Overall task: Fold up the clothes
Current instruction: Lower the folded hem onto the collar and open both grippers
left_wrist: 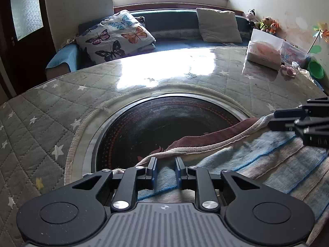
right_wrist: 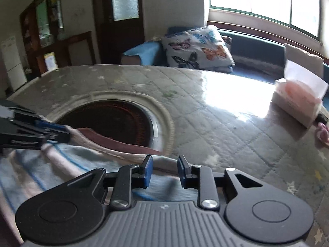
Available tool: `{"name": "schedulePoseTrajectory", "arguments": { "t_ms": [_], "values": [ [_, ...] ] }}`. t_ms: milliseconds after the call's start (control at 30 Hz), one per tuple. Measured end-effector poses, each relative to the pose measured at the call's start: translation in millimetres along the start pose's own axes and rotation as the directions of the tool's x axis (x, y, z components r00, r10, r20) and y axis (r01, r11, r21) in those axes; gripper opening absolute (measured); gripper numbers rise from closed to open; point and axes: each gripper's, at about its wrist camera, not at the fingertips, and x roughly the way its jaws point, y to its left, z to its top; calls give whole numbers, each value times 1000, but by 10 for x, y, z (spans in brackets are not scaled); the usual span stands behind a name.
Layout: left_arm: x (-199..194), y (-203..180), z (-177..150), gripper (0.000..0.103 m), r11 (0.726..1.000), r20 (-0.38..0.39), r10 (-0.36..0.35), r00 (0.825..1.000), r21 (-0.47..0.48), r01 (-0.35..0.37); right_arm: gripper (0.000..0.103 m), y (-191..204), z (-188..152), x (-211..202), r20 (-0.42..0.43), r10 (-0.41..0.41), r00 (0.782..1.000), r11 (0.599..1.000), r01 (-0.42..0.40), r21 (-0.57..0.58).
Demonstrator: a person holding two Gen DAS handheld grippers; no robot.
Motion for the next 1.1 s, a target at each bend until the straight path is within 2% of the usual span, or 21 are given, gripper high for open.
{"name": "schedulePoseTrajectory", "arguments": {
  "t_ms": [100,200,333,400,500,667,867,1100],
  "values": [
    [-8,-12,-10,21,1000,3,2,1000,2,-2,34,196,-8,34,-12,43,999,998,-44,-43],
    [-1,-10,-10,22,1000,4,3,1000,0,-3,34,429,-35,112,-33,82,996,992,-84,-93],
    [-4,-11,-31,22,1000,10,5,1000,-1,-5,36,647,-103,152,-49,88,995,986,-94,-140],
    [-4,-4,-46,24,1000,14,6,1000,-4,-6,37,726,-144,109,-45,86,995,982,-92,-167],
    [-9,5,-73,26,1000,23,9,1000,-9,-9,44,830,-203,45,-41,85,996,975,-91,-202],
    [-63,-4,-125,26,1000,35,19,999,-5,-19,45,978,-326,-77,-48,102,994,967,-111,-231],
    [-191,48,-196,37,1000,49,29,998,-2,-29,47,1094,-443,-270,-56,143,988,960,-152,-236],
    [-378,196,-254,36,998,69,54,996,-30,-52,48,1248,-572,-464,-83,175,981,941,-192,-280]
  ]
}}
